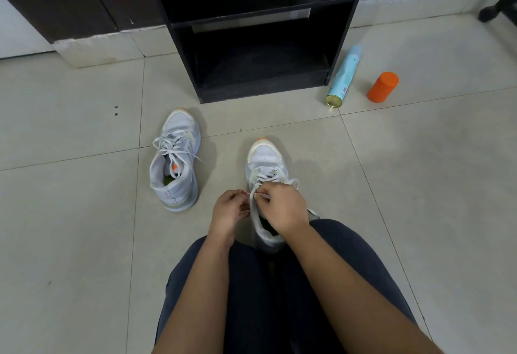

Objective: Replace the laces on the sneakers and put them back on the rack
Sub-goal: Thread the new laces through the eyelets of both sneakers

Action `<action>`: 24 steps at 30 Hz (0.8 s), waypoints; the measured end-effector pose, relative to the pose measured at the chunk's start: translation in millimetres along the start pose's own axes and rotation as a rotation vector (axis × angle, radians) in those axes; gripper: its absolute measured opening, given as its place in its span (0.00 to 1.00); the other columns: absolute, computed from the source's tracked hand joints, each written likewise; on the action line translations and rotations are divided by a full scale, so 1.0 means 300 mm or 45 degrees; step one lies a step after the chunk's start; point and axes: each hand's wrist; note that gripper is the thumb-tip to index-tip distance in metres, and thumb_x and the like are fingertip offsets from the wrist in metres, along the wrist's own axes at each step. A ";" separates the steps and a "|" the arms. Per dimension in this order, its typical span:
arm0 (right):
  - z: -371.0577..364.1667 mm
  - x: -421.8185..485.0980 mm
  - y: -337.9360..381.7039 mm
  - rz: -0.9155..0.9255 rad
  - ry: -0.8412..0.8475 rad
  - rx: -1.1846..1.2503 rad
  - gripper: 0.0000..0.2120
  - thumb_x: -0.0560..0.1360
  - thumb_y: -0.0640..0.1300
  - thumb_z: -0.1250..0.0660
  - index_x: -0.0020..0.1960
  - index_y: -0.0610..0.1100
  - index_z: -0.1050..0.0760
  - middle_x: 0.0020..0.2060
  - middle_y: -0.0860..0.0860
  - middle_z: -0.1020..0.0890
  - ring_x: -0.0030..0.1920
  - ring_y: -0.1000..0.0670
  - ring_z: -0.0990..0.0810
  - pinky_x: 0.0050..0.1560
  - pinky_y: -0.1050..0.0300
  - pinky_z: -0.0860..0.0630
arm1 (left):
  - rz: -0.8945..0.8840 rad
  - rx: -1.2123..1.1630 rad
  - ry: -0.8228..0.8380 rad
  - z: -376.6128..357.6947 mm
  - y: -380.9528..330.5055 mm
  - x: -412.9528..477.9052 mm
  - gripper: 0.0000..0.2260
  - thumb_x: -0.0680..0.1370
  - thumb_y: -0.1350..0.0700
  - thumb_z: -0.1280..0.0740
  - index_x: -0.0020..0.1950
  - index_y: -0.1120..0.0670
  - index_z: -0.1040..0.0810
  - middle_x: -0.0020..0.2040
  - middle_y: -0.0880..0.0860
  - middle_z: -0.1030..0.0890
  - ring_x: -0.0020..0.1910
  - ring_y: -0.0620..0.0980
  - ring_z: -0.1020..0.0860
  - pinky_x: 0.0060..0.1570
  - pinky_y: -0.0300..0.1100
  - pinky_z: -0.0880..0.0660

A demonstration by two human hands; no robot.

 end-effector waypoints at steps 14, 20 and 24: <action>0.150 -0.061 -0.167 -0.421 -0.257 0.838 0.13 0.76 0.49 0.33 0.60 0.48 0.27 0.51 0.55 0.21 0.56 0.50 0.21 0.52 0.60 0.29 | -0.213 -0.370 -0.329 0.014 -0.025 0.004 0.05 0.84 0.59 0.50 0.54 0.58 0.36 0.46 0.55 0.19 0.32 0.49 0.19 0.30 0.37 0.24; 0.083 -0.069 -0.131 -0.345 0.037 -0.105 0.30 0.67 0.68 0.32 0.56 0.46 0.32 0.52 0.50 0.26 0.50 0.48 0.25 0.43 0.55 0.29 | -0.329 -0.534 -0.313 0.003 -0.034 0.008 0.03 0.83 0.62 0.49 0.54 0.59 0.37 0.45 0.57 0.21 0.42 0.55 0.19 0.40 0.40 0.20; 0.007 -0.057 -0.099 -0.196 -0.140 -0.548 0.31 0.62 0.75 0.35 0.46 0.48 0.20 0.61 0.46 0.30 0.57 0.44 0.29 0.49 0.49 0.28 | -0.329 -0.582 -0.331 0.014 -0.031 0.011 0.03 0.84 0.61 0.48 0.53 0.59 0.36 0.44 0.57 0.22 0.44 0.56 0.18 0.42 0.40 0.19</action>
Point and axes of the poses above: each hand's wrist, its own x-axis towards the middle knuckle, its own z-axis out of the back of the hand, y = z × x
